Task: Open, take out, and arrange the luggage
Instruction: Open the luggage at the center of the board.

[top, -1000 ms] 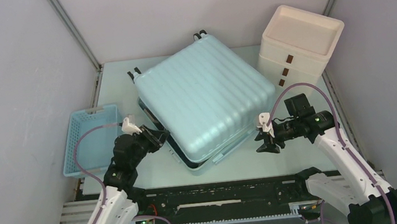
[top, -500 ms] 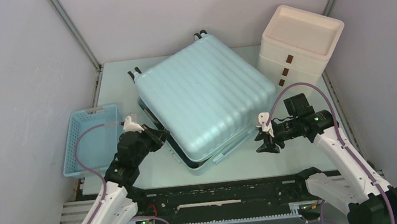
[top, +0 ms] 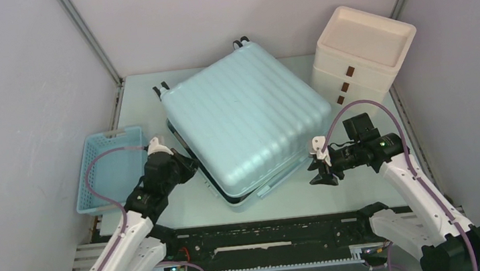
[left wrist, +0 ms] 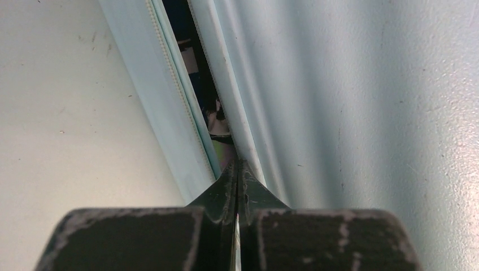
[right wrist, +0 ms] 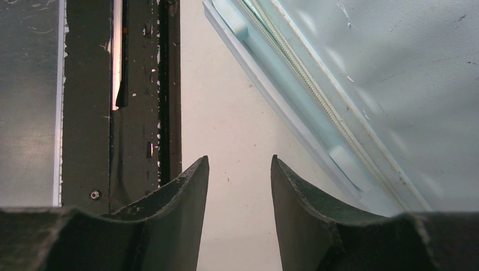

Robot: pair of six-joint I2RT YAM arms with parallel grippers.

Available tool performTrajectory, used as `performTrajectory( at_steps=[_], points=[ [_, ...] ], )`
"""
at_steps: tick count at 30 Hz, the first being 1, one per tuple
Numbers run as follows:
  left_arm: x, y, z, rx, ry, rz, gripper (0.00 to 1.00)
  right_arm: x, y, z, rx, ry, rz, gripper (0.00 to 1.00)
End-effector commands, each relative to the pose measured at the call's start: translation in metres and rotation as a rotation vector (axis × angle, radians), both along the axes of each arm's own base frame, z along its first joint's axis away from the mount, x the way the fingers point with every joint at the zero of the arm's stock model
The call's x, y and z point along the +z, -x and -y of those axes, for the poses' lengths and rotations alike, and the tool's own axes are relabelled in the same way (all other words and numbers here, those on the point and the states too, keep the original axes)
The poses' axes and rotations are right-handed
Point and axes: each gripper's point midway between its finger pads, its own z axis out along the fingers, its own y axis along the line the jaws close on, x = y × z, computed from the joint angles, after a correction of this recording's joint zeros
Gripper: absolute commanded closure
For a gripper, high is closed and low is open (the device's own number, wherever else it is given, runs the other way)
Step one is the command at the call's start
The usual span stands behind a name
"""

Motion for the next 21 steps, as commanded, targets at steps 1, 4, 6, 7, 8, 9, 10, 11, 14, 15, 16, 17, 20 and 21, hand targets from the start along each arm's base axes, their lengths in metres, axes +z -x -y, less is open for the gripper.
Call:
performTrajectory(
  at_steps=[1,4,6,7,8,9,10,11,14,15,16,17,20,21],
  points=[
    [-0.003,0.000,-0.003,0.015,-0.022,-0.040,1.00,0.004,0.000,-0.001,0.006,-0.010,0.022,0.47],
    [-0.006,-0.002,-0.001,0.020,-0.018,-0.063,0.98,0.004,0.000,-0.001,0.007,-0.011,0.020,0.47],
    [-0.006,-0.004,0.002,0.015,-0.007,-0.067,0.96,0.005,0.001,-0.002,0.009,-0.013,0.023,0.47],
    [-0.006,-0.005,0.005,0.007,0.006,-0.064,0.95,0.005,0.001,-0.002,0.011,-0.015,0.024,0.47],
    [-0.005,-0.006,0.008,-0.006,0.020,-0.058,0.94,0.006,0.002,-0.003,0.012,-0.019,0.024,0.47],
    [-0.001,-0.008,0.012,-0.018,0.034,-0.044,0.93,0.006,0.003,-0.003,0.014,-0.022,0.021,0.47],
    [0.003,-0.007,0.017,-0.045,0.052,-0.036,0.92,0.006,0.003,-0.004,0.019,-0.026,0.021,0.47],
    [0.008,-0.008,0.019,-0.055,0.060,-0.023,0.91,0.007,0.003,-0.004,0.021,-0.028,0.022,0.47],
    [0.020,-0.010,0.021,-0.062,0.071,0.005,0.88,0.007,0.005,-0.005,0.028,-0.030,0.021,0.47],
    [0.023,-0.011,0.022,-0.064,0.075,0.013,0.86,0.007,0.005,-0.005,0.028,-0.029,0.020,0.47],
    [0.027,-0.011,0.022,-0.067,0.080,0.019,0.83,0.007,0.005,-0.005,0.028,-0.029,0.021,0.47],
    [0.029,-0.012,0.023,-0.069,0.085,0.023,0.82,0.007,0.005,-0.006,0.029,-0.030,0.021,0.47],
    [0.029,-0.013,0.020,-0.051,0.070,0.005,0.81,0.008,0.005,-0.006,0.030,-0.033,0.022,0.47],
    [0.026,-0.013,0.017,-0.037,0.054,-0.008,0.81,0.008,0.006,-0.006,0.031,-0.033,0.022,0.47]
  ],
)
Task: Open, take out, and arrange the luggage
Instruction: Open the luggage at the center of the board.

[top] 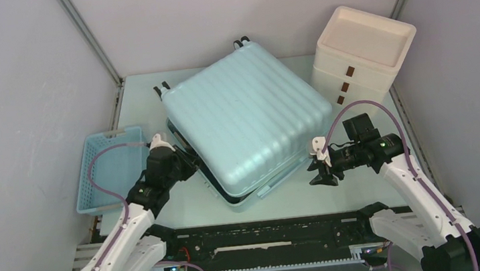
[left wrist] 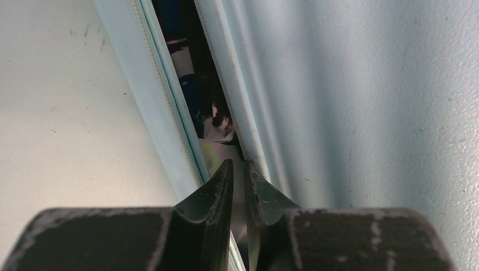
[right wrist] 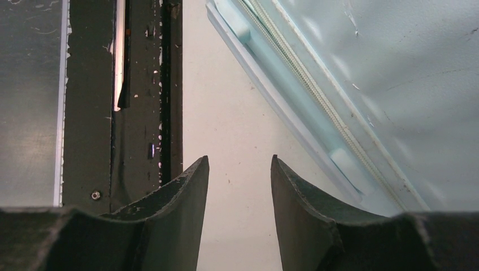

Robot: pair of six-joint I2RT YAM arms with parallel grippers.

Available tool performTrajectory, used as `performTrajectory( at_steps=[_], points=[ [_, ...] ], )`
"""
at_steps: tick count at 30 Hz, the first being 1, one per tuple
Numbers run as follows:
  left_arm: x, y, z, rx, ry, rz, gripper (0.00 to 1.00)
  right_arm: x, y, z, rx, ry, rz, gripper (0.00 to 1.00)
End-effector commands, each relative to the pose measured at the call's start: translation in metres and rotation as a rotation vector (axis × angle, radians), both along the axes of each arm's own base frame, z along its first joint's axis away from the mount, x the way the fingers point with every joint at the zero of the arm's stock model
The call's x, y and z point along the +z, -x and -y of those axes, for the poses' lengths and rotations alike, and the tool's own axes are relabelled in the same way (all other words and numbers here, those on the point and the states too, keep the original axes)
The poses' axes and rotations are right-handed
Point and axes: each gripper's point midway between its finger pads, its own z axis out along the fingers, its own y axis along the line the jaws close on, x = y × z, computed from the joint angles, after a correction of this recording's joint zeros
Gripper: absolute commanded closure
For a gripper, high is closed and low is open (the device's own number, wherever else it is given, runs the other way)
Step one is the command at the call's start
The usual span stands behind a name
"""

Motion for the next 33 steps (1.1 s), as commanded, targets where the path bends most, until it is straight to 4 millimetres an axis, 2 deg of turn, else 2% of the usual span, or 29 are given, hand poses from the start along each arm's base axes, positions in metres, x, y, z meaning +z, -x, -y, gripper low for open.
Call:
performTrajectory(
  at_steps=[1,3,5,8,12,15,20,26,33],
  points=[
    [0.023,-0.006,0.007,-0.018,0.019,0.010,0.81,0.007,0.003,-0.004,0.016,-0.028,0.018,0.47],
    [0.016,-0.006,0.000,0.013,-0.016,-0.022,0.82,0.007,0.003,-0.004,0.017,-0.030,0.019,0.47],
    [0.012,-0.004,0.003,-0.001,-0.014,-0.042,0.82,0.007,0.003,-0.004,0.018,-0.031,0.018,0.47],
    [0.020,-0.003,0.012,-0.046,0.021,-0.013,0.81,0.008,0.004,-0.005,0.020,-0.034,0.019,0.47],
    [0.045,-0.002,0.022,-0.113,0.067,0.081,0.78,0.011,0.006,-0.007,0.028,-0.054,0.021,0.47],
    [0.064,-0.001,0.030,-0.161,0.097,0.144,0.71,0.018,0.011,-0.010,0.044,-0.082,0.014,0.47],
    [0.089,-0.001,0.038,-0.200,0.149,0.220,0.68,0.031,0.018,-0.015,0.077,-0.132,0.008,0.46],
    [0.114,-0.001,0.046,-0.231,0.209,0.302,0.63,0.063,0.026,-0.018,0.100,-0.190,0.018,0.46],
    [0.151,-0.003,0.051,-0.249,0.268,0.416,0.51,0.111,0.008,-0.014,0.017,-0.236,0.058,0.45]
  ],
)
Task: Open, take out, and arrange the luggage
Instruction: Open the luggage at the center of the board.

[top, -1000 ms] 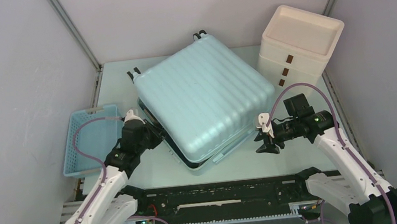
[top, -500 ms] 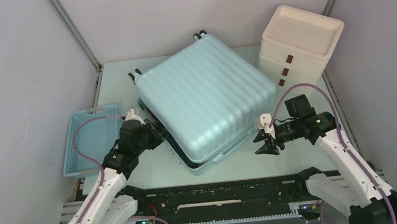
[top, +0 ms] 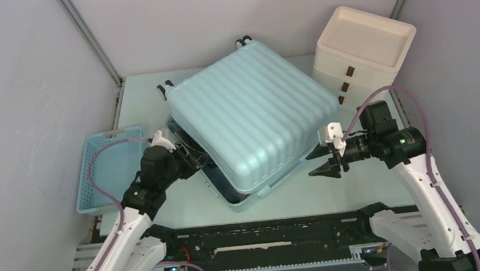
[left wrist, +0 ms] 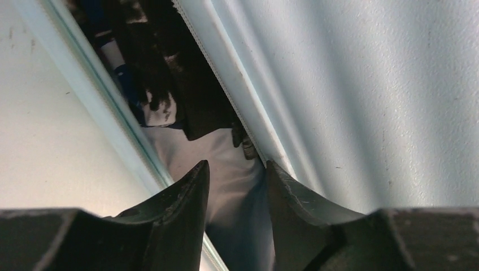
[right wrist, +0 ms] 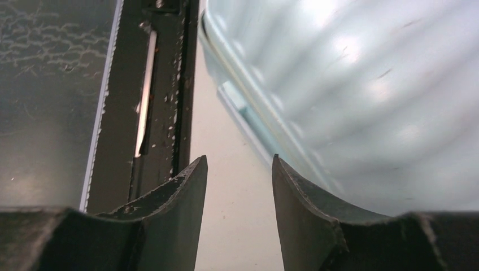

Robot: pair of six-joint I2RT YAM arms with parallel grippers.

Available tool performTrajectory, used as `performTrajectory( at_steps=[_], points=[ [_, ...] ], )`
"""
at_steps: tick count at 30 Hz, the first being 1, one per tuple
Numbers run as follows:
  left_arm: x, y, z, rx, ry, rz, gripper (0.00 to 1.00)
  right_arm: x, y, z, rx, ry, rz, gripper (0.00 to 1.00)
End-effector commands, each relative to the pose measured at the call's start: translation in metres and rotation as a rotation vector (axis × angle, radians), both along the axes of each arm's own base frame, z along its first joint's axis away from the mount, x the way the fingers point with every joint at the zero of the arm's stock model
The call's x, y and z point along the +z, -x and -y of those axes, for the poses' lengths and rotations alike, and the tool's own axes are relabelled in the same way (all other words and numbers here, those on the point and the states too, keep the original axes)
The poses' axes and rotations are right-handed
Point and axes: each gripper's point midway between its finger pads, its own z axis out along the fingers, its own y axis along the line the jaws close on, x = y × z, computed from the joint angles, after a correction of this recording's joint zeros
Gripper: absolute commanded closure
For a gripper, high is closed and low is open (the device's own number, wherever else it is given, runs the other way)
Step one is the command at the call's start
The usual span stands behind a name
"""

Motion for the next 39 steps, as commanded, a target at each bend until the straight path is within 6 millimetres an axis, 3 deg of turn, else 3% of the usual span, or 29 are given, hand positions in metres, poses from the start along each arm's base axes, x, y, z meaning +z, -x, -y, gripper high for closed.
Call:
performTrajectory(
  at_steps=[1,9,16,22,28,39],
  points=[
    [0.124,-0.016,0.032,-0.107,0.234,0.369,0.51,0.038,-0.004,0.000,-0.034,-0.060,0.011,0.45],
    [0.155,-0.024,0.047,-0.170,0.316,0.424,0.49,0.079,-0.006,-0.005,-0.039,-0.105,0.053,0.35],
    [0.177,-0.023,0.050,-0.183,0.350,0.481,0.39,0.113,-0.038,-0.015,-0.139,-0.121,0.085,0.22],
    [0.186,-0.028,0.058,-0.215,0.398,0.497,0.35,0.113,-0.059,-0.021,-0.178,-0.122,0.072,0.17],
    [0.196,-0.036,0.066,-0.241,0.429,0.506,0.35,0.118,-0.052,-0.024,-0.154,-0.142,0.072,0.14],
    [0.212,-0.044,0.071,-0.246,0.485,0.529,0.32,0.120,-0.046,-0.009,-0.180,-0.150,0.078,0.14]
  ],
)
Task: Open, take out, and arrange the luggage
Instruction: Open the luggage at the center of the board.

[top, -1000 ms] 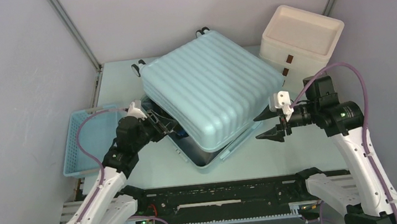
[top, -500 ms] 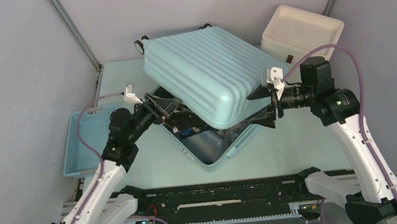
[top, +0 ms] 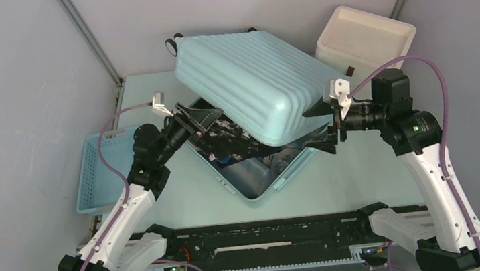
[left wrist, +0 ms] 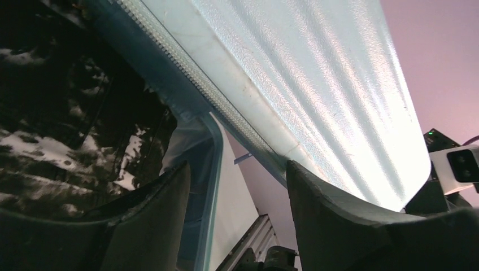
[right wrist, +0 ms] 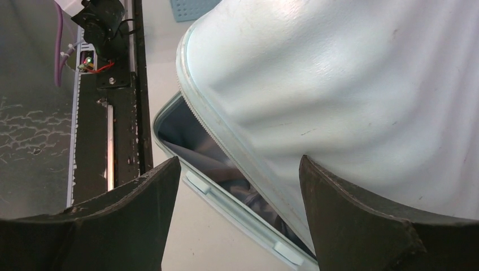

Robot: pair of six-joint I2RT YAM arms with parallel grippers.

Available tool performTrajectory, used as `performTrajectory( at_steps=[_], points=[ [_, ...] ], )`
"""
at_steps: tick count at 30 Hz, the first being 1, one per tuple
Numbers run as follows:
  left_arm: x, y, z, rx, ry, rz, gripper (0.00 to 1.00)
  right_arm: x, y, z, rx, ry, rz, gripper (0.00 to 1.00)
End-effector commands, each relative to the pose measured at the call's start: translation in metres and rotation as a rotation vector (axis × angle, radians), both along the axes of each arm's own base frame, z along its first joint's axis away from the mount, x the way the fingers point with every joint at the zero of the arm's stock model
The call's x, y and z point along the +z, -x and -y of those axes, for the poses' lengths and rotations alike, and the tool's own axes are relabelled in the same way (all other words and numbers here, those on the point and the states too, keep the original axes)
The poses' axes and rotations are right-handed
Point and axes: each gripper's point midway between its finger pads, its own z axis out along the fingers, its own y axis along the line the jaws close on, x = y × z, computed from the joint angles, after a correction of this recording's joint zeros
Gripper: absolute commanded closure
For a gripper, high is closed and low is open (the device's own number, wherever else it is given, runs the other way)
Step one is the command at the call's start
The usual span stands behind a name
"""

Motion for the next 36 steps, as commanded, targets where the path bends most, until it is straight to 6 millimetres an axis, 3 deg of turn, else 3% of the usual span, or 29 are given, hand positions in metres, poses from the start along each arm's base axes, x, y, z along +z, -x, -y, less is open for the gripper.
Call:
performTrajectory(
  at_steps=[1,8,14,19,25,30,36],
  points=[
    [0.064,0.004,0.007,-0.040,0.099,0.151,0.31,0.009,0.008,0.005,0.008,-0.017,0.025,0.14],
    [0.074,-0.002,0.009,-0.042,0.110,0.153,0.31,-0.006,-0.002,0.011,-0.045,-0.006,0.006,0.15],
    [0.084,-0.008,0.011,-0.039,0.113,0.160,0.31,0.002,0.005,0.011,-0.044,-0.030,0.018,0.15],
    [0.090,-0.014,0.014,-0.039,0.123,0.151,0.31,0.012,-0.023,0.027,-0.228,0.018,0.081,0.12],
    [0.101,-0.026,0.019,-0.038,0.127,0.140,0.31,0.024,-0.045,0.028,-0.375,0.055,0.141,0.13],
    [0.105,-0.035,0.025,-0.045,0.114,0.127,0.31,0.020,-0.041,0.020,-0.356,0.066,0.142,0.13],
    [0.108,-0.038,0.022,-0.016,0.141,0.108,0.38,0.025,-0.040,0.036,-0.391,0.034,0.128,0.12]
  ],
)
